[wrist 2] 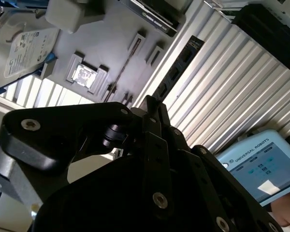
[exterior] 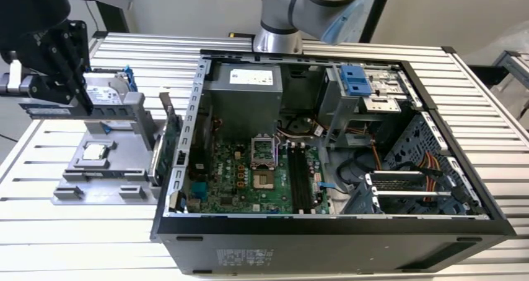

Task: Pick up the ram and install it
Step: 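Pick up the ram and move it above insertion slot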

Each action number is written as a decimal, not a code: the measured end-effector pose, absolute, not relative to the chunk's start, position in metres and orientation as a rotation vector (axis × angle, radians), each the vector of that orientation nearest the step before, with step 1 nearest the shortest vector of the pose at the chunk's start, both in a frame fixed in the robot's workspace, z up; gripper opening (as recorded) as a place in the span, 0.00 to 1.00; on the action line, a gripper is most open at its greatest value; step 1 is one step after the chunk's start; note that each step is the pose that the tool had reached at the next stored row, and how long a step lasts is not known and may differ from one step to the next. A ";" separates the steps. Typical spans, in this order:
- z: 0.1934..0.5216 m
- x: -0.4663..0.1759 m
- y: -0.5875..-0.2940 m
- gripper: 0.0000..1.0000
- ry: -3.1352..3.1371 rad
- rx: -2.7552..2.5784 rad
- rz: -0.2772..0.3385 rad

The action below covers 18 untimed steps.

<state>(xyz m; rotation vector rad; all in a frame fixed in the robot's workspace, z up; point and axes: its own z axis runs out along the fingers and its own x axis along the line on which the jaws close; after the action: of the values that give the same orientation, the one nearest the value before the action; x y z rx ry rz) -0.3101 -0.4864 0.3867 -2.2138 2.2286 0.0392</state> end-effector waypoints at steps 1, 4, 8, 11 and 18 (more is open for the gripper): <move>0.387 -0.309 -0.486 0.00 2.229 -2.214 0.039; 0.387 -0.306 -0.486 0.00 2.228 -2.214 0.039; 0.387 -0.302 -0.486 0.00 2.229 -2.214 0.039; 0.387 -0.299 -0.486 0.00 2.228 -2.214 0.039; 0.387 -0.291 -0.486 0.00 2.228 -2.214 0.039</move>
<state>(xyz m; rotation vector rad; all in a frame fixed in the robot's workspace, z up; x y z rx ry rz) -0.2914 -0.4865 0.3867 -2.2140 2.2284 0.0392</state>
